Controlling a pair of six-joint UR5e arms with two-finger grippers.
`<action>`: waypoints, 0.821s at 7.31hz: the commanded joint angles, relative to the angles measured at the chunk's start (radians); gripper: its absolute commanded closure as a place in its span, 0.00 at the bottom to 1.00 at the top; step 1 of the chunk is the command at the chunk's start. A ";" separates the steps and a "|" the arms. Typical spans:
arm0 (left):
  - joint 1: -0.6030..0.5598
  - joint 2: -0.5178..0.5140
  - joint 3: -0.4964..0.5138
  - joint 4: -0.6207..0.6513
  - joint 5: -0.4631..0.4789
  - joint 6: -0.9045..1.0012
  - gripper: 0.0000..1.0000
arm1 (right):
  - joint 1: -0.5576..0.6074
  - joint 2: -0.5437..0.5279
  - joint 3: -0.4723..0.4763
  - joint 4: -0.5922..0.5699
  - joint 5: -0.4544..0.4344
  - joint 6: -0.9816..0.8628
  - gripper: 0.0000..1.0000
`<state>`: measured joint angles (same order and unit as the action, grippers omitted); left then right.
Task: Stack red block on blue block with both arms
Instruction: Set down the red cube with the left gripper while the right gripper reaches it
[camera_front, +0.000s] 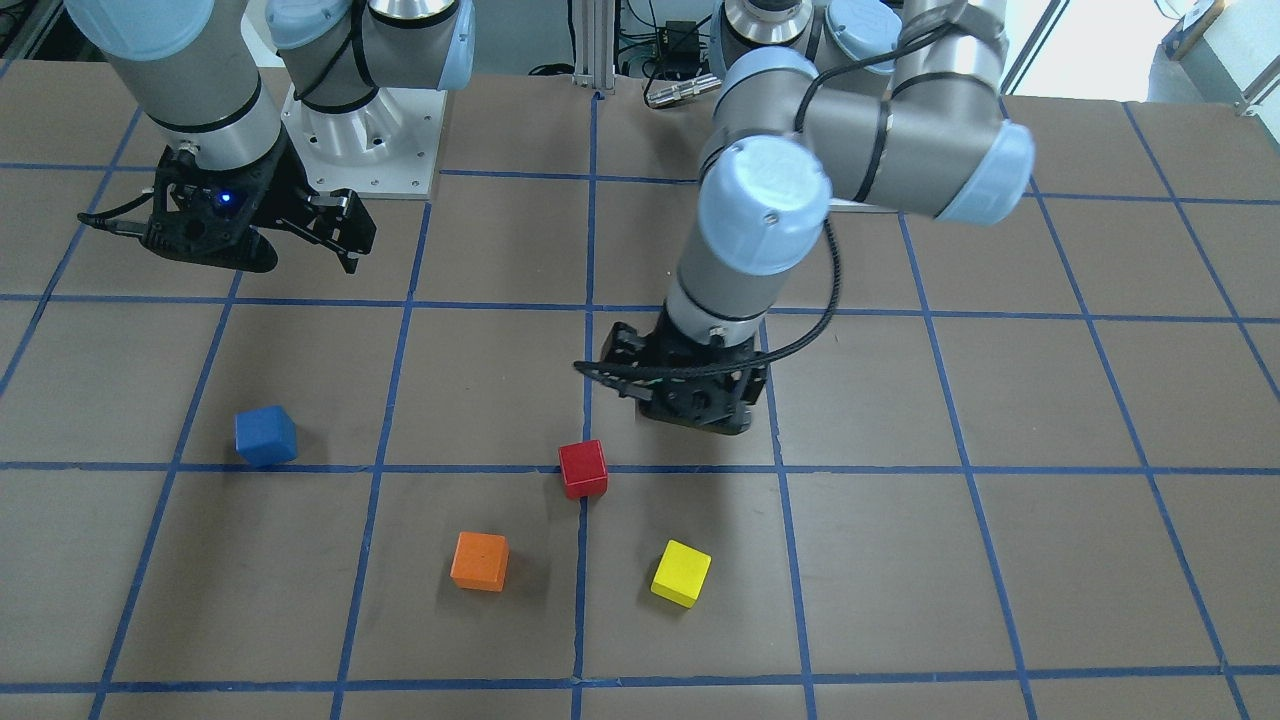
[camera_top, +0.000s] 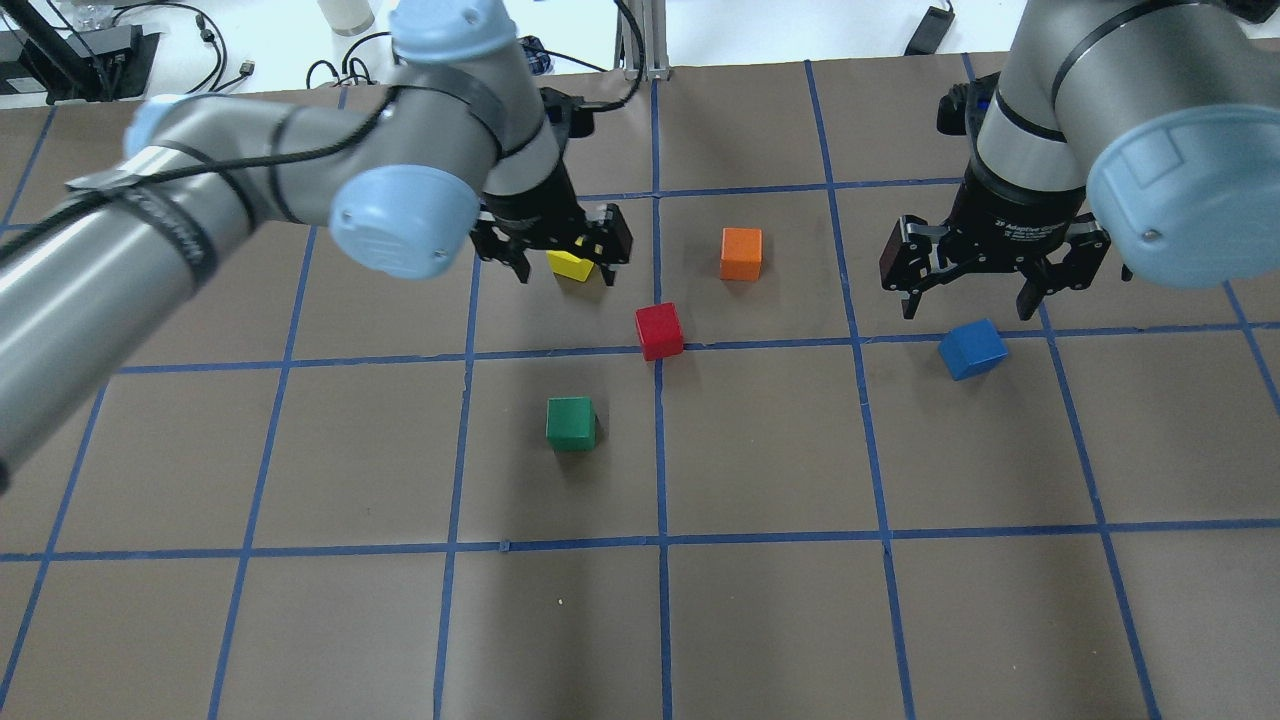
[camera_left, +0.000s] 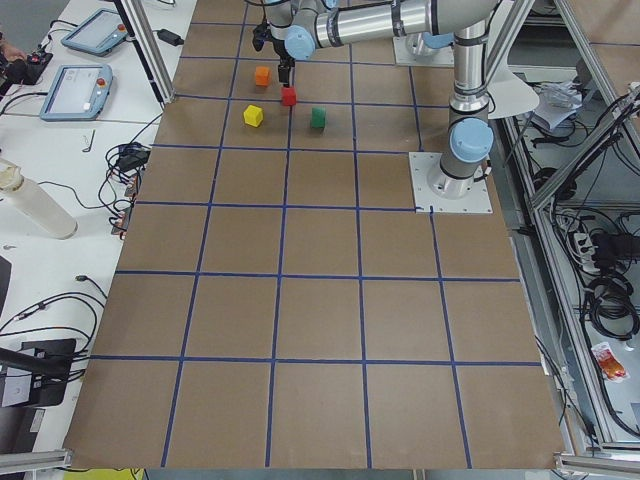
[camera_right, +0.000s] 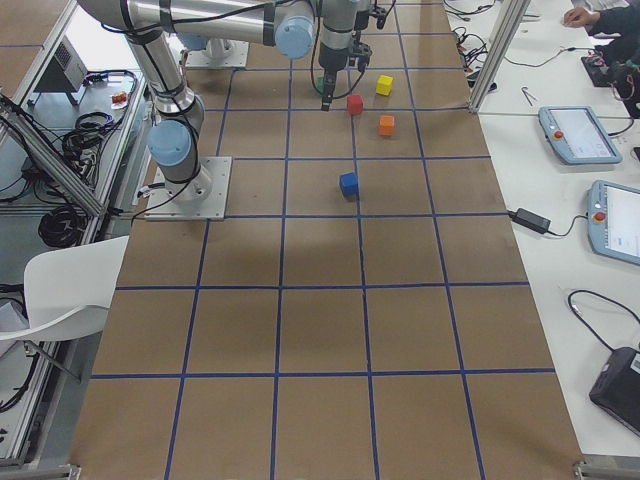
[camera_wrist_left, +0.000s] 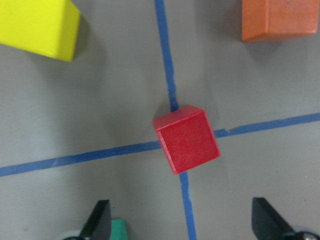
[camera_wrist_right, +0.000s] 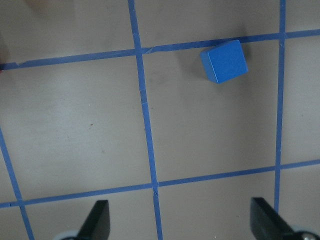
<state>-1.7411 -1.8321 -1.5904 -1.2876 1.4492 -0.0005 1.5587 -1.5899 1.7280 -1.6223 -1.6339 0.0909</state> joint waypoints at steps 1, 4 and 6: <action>0.147 0.181 0.000 -0.158 -0.003 0.134 0.00 | 0.050 0.082 -0.004 -0.176 0.003 0.000 0.00; 0.195 0.344 -0.042 -0.255 0.010 0.136 0.00 | 0.212 0.256 -0.100 -0.289 0.011 0.000 0.00; 0.196 0.389 -0.092 -0.245 0.132 0.114 0.00 | 0.283 0.347 -0.151 -0.344 0.034 -0.005 0.00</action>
<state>-1.5486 -1.4698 -1.6581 -1.5341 1.5353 0.1292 1.7978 -1.3018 1.6076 -1.9297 -1.6176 0.0895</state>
